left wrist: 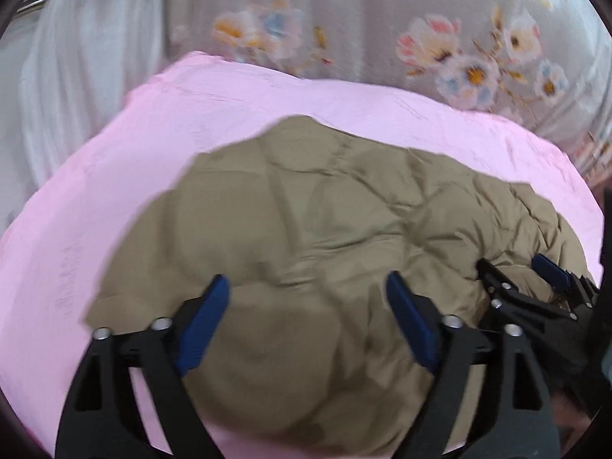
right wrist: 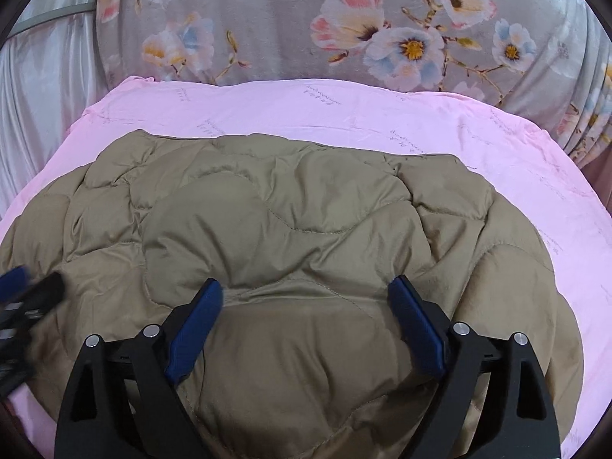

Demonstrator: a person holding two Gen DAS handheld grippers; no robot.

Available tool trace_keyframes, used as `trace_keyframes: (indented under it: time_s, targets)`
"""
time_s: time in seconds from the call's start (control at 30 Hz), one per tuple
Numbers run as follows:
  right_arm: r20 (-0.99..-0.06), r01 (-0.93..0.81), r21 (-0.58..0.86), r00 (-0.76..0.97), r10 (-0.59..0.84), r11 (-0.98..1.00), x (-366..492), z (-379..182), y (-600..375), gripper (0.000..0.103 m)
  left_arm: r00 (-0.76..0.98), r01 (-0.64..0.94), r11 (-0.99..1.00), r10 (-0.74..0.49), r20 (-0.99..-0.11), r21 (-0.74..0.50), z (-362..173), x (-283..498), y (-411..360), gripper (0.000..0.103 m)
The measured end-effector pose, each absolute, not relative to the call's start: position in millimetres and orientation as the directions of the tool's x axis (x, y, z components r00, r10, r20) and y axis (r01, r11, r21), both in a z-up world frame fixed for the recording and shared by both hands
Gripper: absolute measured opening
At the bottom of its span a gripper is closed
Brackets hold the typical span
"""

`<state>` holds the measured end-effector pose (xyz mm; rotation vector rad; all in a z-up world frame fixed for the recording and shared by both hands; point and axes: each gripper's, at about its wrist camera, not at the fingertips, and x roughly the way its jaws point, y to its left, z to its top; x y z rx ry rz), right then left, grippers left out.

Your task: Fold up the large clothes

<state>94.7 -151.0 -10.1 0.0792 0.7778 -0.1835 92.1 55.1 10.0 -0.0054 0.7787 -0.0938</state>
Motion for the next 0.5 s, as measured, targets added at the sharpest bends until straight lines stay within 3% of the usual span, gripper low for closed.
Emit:
trace_keyframes:
  time_s: [0.13,0.27,0.37,0.43,0.5]
  targets:
    - [-0.701,0.219,0.029,0.7,-0.136,0.975,87,-4,-151,0.087,0.714,-0.004,0.998,-0.043,-0.699,-0.066,19,71,113,0.093]
    - [-0.696,0.207,0.162,0.717,-0.037,0.965,73,5,-146,0.082,0.631,-0.096,0.978,-0.083,-0.771,-0.185,-3,78,165,0.093]
    - [-0.704,0.187,0.167,0.71,-0.016,0.968,66,9,-135,0.06,0.582,-0.147,0.913,-0.231,-0.78,-0.38,-22,88,192,0.093]
    - [-0.71,0.177,0.162,0.704,-0.01,0.971,61,10,-130,0.042,0.58,-0.155,0.889,-0.272,-0.768,-0.432,-26,92,193,0.093]
    - [-0.715,0.173,0.175,0.699,0.004,0.969,56,10,-128,0.031,0.578,-0.147,0.884,-0.287,-0.764,-0.444,-28,99,187,0.093]
